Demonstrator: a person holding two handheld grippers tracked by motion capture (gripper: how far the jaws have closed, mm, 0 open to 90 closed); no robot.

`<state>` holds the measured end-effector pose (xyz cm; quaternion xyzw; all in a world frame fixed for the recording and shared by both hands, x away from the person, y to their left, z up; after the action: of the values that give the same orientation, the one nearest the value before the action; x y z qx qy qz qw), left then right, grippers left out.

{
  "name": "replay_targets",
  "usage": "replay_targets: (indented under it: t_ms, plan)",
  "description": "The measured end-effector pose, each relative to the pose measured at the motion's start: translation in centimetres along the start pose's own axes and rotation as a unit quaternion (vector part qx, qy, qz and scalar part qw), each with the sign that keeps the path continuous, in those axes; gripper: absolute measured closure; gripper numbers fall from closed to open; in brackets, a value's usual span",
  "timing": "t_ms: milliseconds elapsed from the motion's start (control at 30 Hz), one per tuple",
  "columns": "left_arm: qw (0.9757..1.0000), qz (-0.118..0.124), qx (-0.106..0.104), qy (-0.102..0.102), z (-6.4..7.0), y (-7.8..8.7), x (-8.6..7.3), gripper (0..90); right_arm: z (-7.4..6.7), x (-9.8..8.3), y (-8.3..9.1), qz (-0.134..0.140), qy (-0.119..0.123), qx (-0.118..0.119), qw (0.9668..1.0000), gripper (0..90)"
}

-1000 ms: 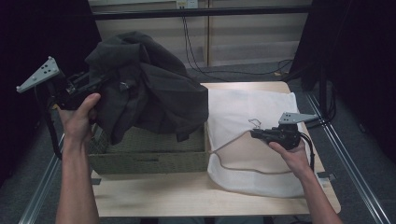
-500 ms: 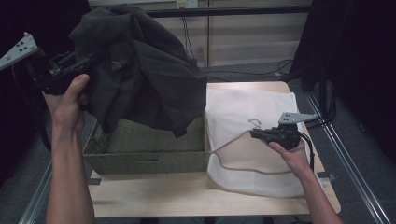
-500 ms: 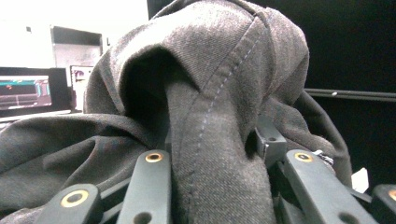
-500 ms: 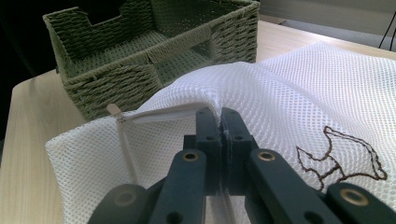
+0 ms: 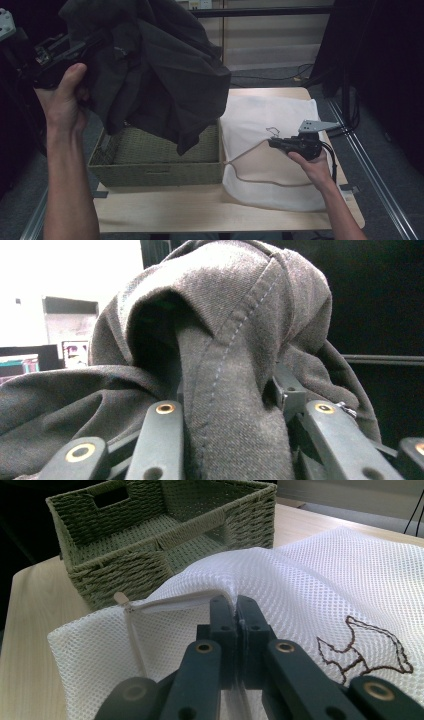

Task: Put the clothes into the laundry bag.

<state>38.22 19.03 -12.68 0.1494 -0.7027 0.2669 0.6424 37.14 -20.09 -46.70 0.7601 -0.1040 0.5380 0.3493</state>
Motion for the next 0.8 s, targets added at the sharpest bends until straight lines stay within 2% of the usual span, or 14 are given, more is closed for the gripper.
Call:
replay_targets:
  t_ms: [200, 267, 400, 467, 667, 700, 733, 767, 800]
  plan:
    - [0.9998, 0.012, -0.014, 0.009, 1.4, -0.3, 0.2, 66.0, 0.0, 0.0, -0.1, -0.001, 0.002, 0.0, 1.0, 87.9]
    - [0.9997, 0.014, -0.021, 0.005, 2.1, -0.4, 0.2, 66.0, -0.1, -0.1, -0.2, -0.002, 0.001, 0.001, 1.0, 87.9]
    - [0.9986, 0.015, -0.051, 0.005, 3.8, -1.3, 0.4, 66.0, -0.1, -0.1, -0.3, -0.001, 0.003, 0.0, 1.0, 87.9]
    - [0.9983, 0.016, -0.056, 0.007, 4.0, -1.5, 0.5, 66.0, -0.1, -0.1, -0.3, -0.001, 0.002, 0.0, 1.0, 87.9]
    - [0.996, 0.025, -0.085, 0.014, 5.9, -2.7, 0.5, 66.0, 0.1, 0.1, -0.2, 0.004, 0.003, -0.001, 1.0, 87.9]
    - [0.9953, 0.027, -0.093, 0.013, 6.4, -2.9, 0.5, 66.0, 0.0, 0.1, -0.2, 0.004, 0.002, -0.001, 1.0, 88.0]
    - [0.994, 0.035, -0.101, 0.021, 7.2, -3.4, 0.6, 66.0, 0.0, 0.1, -0.2, 0.004, 0.003, -0.001, 1.0, 88.0]
    - [0.994, 0.035, -0.101, 0.021, 7.2, -3.4, 0.6, 66.0, 0.1, 0.1, -0.2, 0.005, 0.004, -0.002, 1.0, 88.0]
    - [0.9929, 0.038, -0.111, 0.02, 7.8, -3.7, 0.6, 66.0, 0.1, 0.1, -0.2, 0.005, 0.004, -0.002, 1.0, 88.0]
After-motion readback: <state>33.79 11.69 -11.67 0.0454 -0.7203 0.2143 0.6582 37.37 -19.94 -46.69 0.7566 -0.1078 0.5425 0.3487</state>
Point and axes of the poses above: each handheld gripper's, and its own axes: y roughly backward along the jaws, x roughly out of its top, z roughly to its right, the point moved 10 cm from there along -y, roughly forward along the jaws, and after that the axes turned 1 degree about -z, right-handed, at the moved point
